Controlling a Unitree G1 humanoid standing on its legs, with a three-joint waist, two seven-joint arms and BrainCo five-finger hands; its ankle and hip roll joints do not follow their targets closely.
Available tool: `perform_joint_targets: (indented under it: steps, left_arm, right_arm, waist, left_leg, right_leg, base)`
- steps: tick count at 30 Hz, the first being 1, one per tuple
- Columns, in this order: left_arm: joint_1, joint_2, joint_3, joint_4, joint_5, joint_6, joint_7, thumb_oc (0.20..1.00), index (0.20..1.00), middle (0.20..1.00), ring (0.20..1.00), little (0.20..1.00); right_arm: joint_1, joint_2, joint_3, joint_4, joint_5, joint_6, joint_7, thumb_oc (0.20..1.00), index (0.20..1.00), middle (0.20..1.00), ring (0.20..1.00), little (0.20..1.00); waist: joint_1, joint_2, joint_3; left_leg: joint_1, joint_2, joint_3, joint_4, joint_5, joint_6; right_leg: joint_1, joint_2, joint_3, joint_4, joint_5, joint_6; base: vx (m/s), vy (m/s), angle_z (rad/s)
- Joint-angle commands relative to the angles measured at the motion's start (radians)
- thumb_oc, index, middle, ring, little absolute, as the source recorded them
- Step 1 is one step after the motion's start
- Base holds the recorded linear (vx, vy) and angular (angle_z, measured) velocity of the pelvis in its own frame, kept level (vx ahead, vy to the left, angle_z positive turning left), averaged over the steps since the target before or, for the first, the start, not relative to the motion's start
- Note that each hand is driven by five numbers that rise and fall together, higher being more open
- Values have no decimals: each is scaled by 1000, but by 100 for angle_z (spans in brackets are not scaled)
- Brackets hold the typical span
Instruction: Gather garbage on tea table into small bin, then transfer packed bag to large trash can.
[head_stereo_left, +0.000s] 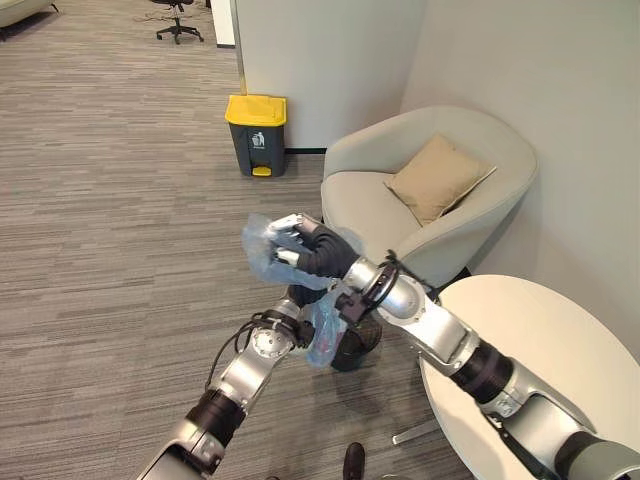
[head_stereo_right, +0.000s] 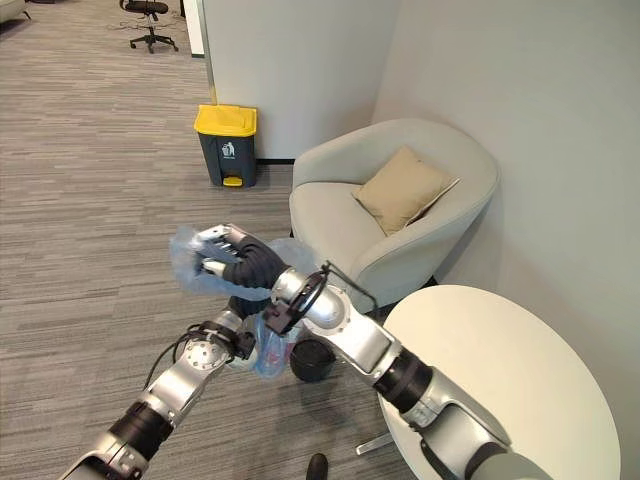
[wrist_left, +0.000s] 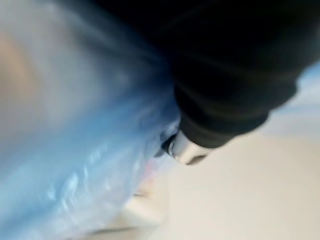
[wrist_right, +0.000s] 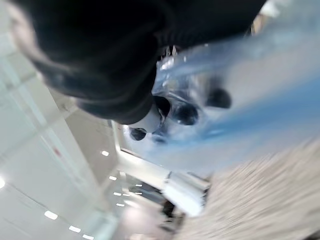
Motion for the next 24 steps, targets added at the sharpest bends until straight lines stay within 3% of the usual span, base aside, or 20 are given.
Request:
perform_joint_targets:
  steps: [1, 7, 10, 18, 24]
  left_arm:
    - [-56, -4, 25, -44, -38, -99, 49, 200, 200, 200, 200, 200]
    - [42, 21, 106, -80, -46, -104, 77, 200, 200, 200, 200, 200]
    - [87, 22, 147, -65, -58, -100, 80, 200, 200, 200, 200, 200]
    - [200, 66, 255, -14, -45, -88, 32, 200, 200, 200, 200, 200]
    - [333, 113, 395, 40, -45, -83, -54, 200, 200, 200, 200, 200]
  right_arm:
    - [-27, 22, -65, -77, -202, -73, -58, 1000, 1000, 1000, 1000, 1000]
    - [70, -40, -129, -117, -419, -83, -133, 1000, 1000, 1000, 1000, 1000]
    - [128, -62, -173, -130, -453, -87, -157, 1000, 1000, 1000, 1000, 1000]
    - [342, -108, -291, -113, -343, -81, -106, 1000, 1000, 1000, 1000, 1000]
    - [629, -149, -472, 35, -211, -52, -15, 1000, 1000, 1000, 1000, 1000]
  waist:
    - [16, 4, 0]
    - [16, 15, -2]
    - [12, 20, -1]
    - [-1, 31, 0]
    - [-12, 39, 5]
  left_leg:
    - [-17, -15, -26, -5, -82, 6]
    - [-21, -15, -34, -7, -75, 5]
    - [-18, -16, -35, -8, -75, 6]
    - [-13, -14, -31, -8, -73, 4]
    - [-9, -12, -34, -7, -73, 0]
  right_leg:
    - [87, -51, 65, 58, -202, 119]
    - [87, -53, 57, 61, -205, 119]
    - [91, -53, 56, 61, -206, 119]
    - [94, -53, 52, 63, -209, 119]
    - [98, -54, 42, 68, -215, 118]
  base:
    - [0, 0, 0]
    - [0, 0, 0]
    - [0, 0, 0]
    - [0, 0, 0]
    - [0, -8, 1]
